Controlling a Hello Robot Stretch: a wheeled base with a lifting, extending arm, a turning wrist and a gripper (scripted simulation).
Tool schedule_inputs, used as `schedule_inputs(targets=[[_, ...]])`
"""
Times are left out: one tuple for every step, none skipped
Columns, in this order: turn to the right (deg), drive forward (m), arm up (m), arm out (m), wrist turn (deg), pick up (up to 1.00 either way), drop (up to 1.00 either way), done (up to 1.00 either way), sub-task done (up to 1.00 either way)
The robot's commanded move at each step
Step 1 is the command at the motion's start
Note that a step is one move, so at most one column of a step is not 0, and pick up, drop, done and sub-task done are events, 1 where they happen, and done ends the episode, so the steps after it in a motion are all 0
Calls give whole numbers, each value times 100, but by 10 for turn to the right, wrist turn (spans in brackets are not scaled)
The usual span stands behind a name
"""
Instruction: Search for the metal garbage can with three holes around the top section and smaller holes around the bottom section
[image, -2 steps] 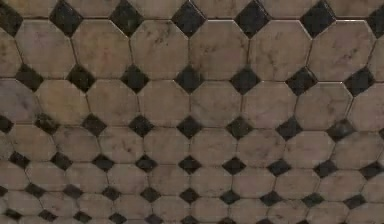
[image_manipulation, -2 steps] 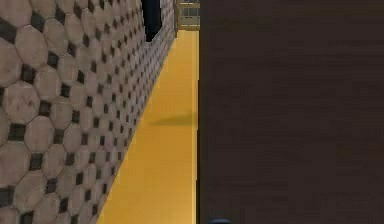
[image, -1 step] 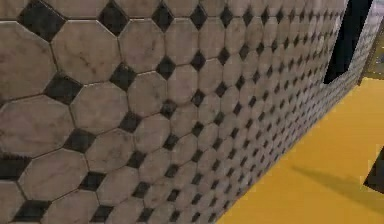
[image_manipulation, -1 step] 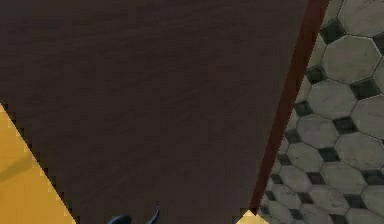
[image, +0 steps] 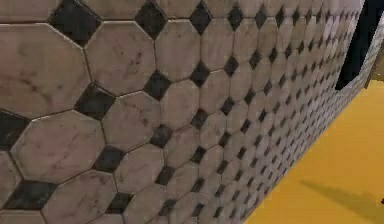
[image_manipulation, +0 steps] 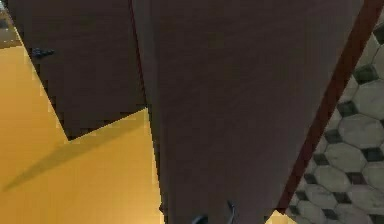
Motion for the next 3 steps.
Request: schedule_inputs(targets=[[450, 0, 0, 0, 0, 0, 0, 0, 0], [90, 0, 0, 0, 0, 0, 0, 0, 0], [0, 30, 0, 0, 0, 0, 0, 0, 0]])
